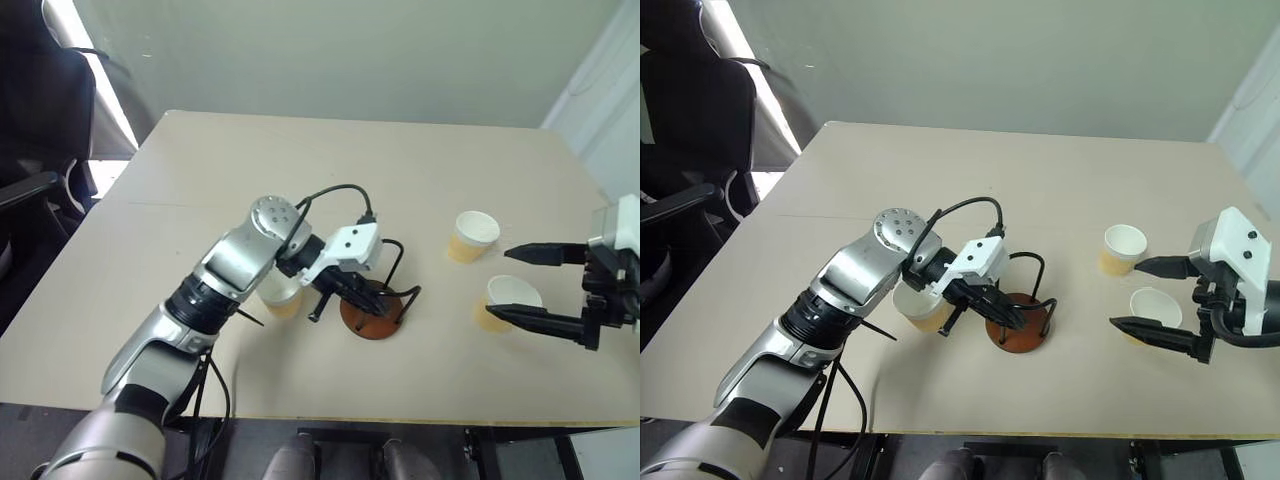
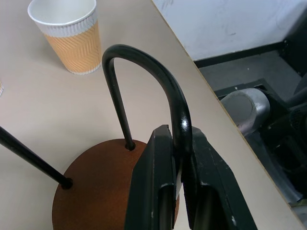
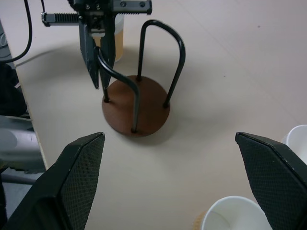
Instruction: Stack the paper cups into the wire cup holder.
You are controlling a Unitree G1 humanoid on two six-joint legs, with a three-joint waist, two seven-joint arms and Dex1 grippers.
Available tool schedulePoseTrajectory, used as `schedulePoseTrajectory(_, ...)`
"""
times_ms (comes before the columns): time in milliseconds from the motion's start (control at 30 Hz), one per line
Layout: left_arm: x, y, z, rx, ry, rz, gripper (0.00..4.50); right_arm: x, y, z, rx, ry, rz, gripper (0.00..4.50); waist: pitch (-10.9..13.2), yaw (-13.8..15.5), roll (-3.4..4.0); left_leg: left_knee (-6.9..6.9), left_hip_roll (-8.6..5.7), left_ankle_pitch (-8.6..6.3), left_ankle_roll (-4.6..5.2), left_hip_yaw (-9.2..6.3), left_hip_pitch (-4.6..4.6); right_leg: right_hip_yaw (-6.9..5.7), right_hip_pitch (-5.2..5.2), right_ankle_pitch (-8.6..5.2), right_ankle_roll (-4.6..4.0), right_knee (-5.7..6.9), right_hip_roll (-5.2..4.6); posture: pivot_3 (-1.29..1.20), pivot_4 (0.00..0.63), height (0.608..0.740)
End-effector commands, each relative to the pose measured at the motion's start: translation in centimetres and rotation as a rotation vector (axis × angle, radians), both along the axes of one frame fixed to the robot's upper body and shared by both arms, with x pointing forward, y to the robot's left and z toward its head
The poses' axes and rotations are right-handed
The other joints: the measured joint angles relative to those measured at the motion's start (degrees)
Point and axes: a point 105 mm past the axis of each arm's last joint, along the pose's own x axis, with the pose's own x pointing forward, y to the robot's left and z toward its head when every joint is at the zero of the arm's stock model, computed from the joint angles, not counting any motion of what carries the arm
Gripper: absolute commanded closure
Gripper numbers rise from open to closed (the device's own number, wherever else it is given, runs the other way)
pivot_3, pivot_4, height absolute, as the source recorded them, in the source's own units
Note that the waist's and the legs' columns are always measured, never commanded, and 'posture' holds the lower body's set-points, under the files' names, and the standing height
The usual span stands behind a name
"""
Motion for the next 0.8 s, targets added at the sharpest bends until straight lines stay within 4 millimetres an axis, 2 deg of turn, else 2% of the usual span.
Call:
schedulePoseTrajectory(33,0.1,-0.6,0.1,-0.016,-0.027,-0.022,4.01,-0.3,0.2,0.9,-0.028,-0.051,0.012,0.00,0.0,0.0,0.00,0.01,0.00,0.00,0.01,0.00,0.00,0.00,0.01,0.00,0.01,0.00,0.00,0.00,0.150,0.740)
schedulePoseTrajectory(100,0.2,-0.9,-0.1,-0.023,-0.020,-0.020,3.62,-0.2,0.2,0.9,-0.028,-0.056,0.010,0.00,0.0,0.0,0.00,0.03,0.00,-0.02,0.03,0.01,-0.01,0.01,0.01,0.01,0.02,0.00,0.00,0.00,0.150,0.740)
schedulePoseTrajectory(433,-0.2,-2.0,-0.4,-0.049,0.001,-0.024,0.15,0.1,0.5,1.1,-0.024,-0.072,0.010,0.00,0.0,0.0,0.00,0.04,-0.01,-0.03,0.06,0.03,0.00,0.02,0.02,0.00,0.06,0.00,-0.01,0.00,0.150,0.740)
schedulePoseTrajectory(600,-0.3,-2.0,-0.2,-0.054,-0.006,-0.015,0.06,0.2,0.6,1.1,-0.025,-0.074,0.014,0.00,0.0,0.0,0.00,0.08,-0.02,-0.05,0.09,0.05,0.00,0.04,0.03,0.00,0.10,0.00,-0.01,0.00,0.150,0.740)
schedulePoseTrajectory(800,-0.1,-1.1,0.6,-0.052,-0.037,0.007,0.06,0.4,0.6,1.0,-0.028,-0.071,0.018,0.00,0.0,0.0,0.00,0.09,-0.02,-0.05,0.10,0.06,0.00,0.04,0.03,0.00,0.11,0.01,-0.01,0.00,0.150,0.740)
